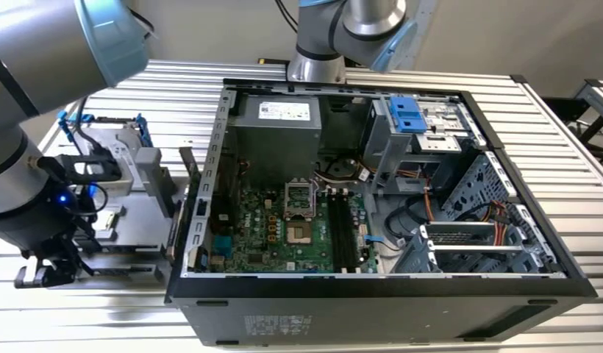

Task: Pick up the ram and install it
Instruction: 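Pick up the ram and move it above insertion slot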

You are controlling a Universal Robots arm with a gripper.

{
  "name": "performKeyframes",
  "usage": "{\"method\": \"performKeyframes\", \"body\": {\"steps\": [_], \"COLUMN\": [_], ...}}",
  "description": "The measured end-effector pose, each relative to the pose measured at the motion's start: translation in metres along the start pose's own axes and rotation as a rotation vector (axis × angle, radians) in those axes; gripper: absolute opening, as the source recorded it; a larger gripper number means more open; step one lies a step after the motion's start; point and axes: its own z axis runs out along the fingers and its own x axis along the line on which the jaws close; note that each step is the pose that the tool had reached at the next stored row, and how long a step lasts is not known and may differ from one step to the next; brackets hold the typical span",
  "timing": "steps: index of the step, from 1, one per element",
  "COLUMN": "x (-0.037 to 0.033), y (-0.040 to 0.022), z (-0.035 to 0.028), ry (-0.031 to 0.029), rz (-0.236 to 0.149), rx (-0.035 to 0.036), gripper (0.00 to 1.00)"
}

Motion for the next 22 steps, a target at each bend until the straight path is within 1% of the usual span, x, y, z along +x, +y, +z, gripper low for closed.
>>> {"method": "performKeyframes", "body": {"steps": [17, 22], "x": [0.0006, 0.0008], "y": [-0.0001, -0.0001], "z": [0.016, 0.0189], "ry": [-0.0001, 0.0], "rz": [0.0, 0.0], "rx": [0.0, 0.0], "gripper": [1.0, 1.0]}}
